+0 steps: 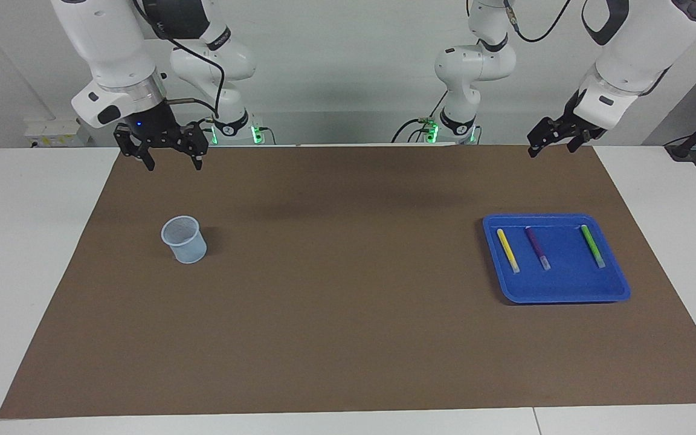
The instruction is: Transfer and insert pens with both arms
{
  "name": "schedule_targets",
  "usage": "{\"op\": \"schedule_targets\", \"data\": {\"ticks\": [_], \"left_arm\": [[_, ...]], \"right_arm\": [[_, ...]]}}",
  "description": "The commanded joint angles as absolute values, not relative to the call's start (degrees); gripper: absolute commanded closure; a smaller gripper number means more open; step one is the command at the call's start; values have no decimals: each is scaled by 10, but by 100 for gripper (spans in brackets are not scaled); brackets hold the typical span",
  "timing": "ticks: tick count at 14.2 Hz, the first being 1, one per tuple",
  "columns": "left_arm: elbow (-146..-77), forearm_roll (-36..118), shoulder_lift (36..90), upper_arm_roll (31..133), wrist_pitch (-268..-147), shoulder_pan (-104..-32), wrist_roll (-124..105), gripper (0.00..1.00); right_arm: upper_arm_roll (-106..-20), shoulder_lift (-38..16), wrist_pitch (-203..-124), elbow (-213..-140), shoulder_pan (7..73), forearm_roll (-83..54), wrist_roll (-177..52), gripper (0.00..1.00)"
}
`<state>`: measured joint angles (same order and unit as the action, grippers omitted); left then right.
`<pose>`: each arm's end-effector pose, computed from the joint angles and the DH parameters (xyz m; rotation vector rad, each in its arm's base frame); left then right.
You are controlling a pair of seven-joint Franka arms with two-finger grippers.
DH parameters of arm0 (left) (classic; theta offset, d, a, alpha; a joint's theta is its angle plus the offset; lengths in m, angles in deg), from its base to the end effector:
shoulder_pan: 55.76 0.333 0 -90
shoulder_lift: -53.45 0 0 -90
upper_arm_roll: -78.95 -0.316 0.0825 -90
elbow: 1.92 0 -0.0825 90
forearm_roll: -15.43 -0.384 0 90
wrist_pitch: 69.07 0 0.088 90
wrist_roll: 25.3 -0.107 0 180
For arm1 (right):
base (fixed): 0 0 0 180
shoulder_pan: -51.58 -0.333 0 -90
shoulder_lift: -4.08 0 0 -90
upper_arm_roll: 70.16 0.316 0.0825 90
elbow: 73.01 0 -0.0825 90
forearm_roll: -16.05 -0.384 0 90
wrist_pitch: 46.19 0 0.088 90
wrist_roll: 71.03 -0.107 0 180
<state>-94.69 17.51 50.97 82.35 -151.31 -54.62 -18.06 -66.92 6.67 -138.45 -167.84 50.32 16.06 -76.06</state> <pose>0.5247 -0.0257 0.6146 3.1089 0.1319 -0.2227 0.5414 0.0433 0.6128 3.1389 -0.0146 0.0008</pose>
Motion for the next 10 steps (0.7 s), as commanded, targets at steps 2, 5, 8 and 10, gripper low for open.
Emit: {"op": "schedule_targets", "data": {"ticks": [2, 5, 8, 10], "left_arm": [[-961, 182, 495, 820, -1512, -549, -177, 0], [-961, 182, 495, 820, -1509, -548, -177, 0], [-961, 182, 495, 820, -1509, -548, -177, 0], [-961, 182, 494, 820, -1508, -544, -177, 0]], "right_arm": [[-665, 59, -1372, -1664, 511, 149, -755, 0], [-665, 59, -1373, -1664, 511, 149, -755, 0], [-665, 60, -1376, -1664, 511, 149, -755, 0], [-665, 60, -1376, -1664, 511, 149, -755, 0]]}}
